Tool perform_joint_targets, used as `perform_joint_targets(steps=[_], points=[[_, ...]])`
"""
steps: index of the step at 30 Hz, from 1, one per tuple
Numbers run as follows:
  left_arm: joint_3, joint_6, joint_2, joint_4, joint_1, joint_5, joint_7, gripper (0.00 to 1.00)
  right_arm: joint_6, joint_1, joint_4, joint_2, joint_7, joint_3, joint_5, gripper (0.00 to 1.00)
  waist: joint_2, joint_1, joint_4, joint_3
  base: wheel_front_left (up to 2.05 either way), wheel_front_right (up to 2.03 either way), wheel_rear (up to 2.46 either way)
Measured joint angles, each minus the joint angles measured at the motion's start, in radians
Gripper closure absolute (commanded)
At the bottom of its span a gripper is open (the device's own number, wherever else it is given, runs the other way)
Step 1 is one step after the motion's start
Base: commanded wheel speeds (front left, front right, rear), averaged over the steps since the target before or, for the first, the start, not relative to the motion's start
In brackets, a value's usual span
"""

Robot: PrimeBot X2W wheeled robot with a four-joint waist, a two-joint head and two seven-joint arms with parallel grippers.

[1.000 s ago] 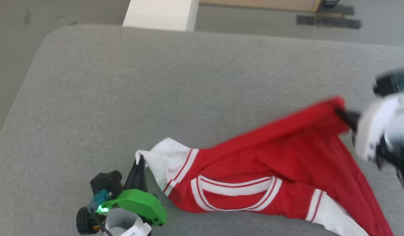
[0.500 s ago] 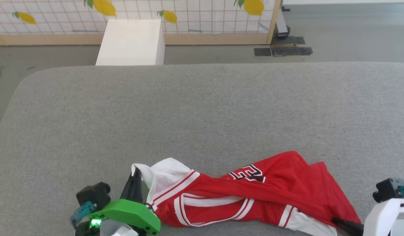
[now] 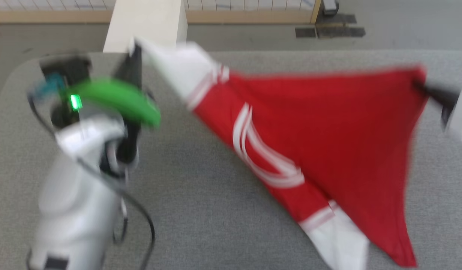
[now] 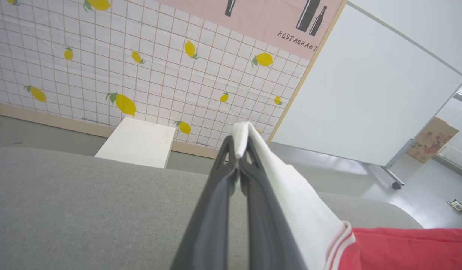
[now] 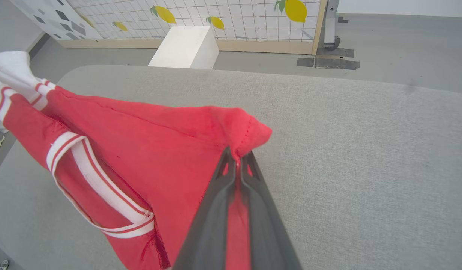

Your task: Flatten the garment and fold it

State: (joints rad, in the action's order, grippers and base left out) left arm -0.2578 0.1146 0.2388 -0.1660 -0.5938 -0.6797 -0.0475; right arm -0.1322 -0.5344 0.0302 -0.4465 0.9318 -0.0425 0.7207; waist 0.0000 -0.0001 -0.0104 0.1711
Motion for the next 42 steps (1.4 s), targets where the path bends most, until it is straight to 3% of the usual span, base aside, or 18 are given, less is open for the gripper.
perform_joint_targets(steps=[5,12,20,30,36,42], points=[[0.028,0.014,-0.012,-0.153,-0.335,0.015,-0.023,1.0,0.0,-0.321,0.189,0.045,-0.03,-0.015,-0.082,1.0,0.0,0.0001,0.001,0.056,0.0,0.0,0.0],[0.034,0.046,0.011,-0.284,-0.718,0.091,-0.004,1.0,0.0,-0.663,0.359,0.087,-0.13,-0.004,-0.197,1.0,0.0,0.0001,-0.015,0.129,0.0,0.0,0.0],[0.043,0.067,0.015,-0.37,-0.922,0.136,0.073,1.0,0.0,-0.85,0.471,0.117,-0.287,-0.021,-0.26,1.0,0.0,0.0001,-0.038,0.194,0.0,0.0,0.0],[0.033,0.03,0.003,-0.476,-0.846,0.123,0.125,1.0,0.0,-0.748,0.526,0.086,-0.355,0.085,-0.188,1.0,0.0,0.0002,-0.029,0.246,0.0,0.0,0.0],[0.007,-0.031,0.003,-0.491,-0.66,0.094,0.184,1.0,0.0,-0.514,0.448,0.019,-0.458,0.175,-0.051,1.0,0.0,0.0002,-0.001,0.212,0.0,0.0,0.0],[-0.014,-0.08,0.014,-0.425,-0.387,0.077,0.216,1.0,0.0,-0.201,0.358,-0.036,-0.549,0.2,0.073,1.0,0.0,0.0002,0.017,0.128,0.0,0.0,0.0]])
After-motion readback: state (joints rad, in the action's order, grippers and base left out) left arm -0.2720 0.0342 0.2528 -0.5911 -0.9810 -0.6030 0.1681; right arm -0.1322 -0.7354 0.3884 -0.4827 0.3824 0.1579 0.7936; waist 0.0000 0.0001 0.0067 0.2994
